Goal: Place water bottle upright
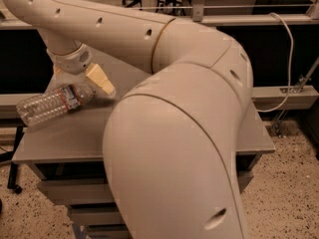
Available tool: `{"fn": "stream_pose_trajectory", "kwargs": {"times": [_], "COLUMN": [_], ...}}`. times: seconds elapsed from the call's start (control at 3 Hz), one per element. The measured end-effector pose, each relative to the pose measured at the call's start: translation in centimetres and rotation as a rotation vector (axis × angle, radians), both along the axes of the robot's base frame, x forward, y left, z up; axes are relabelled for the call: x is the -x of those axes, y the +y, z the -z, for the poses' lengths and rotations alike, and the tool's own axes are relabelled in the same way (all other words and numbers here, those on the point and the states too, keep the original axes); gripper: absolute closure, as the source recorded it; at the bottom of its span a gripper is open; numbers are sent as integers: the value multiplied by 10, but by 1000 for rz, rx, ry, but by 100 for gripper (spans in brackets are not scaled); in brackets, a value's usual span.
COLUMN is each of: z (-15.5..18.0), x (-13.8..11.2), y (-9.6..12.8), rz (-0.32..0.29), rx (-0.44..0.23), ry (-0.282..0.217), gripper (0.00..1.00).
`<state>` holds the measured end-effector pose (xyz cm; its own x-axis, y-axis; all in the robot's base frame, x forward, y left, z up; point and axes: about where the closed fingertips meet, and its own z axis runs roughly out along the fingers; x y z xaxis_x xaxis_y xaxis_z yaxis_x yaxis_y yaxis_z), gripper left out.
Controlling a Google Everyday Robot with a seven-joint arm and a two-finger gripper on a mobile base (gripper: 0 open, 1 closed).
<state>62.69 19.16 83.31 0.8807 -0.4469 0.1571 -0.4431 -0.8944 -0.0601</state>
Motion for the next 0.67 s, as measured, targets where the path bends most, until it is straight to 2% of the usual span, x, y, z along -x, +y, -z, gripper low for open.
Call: {"fn": "stream_pose_trajectory", "kwargs": {"times": [0.33, 0.67], "z": [1, -6], "x": [0, 7], "y": [4, 10], "rz": [105, 185], "rx": [-27, -69], "ry": [12, 11], "gripper": [0, 0]}}
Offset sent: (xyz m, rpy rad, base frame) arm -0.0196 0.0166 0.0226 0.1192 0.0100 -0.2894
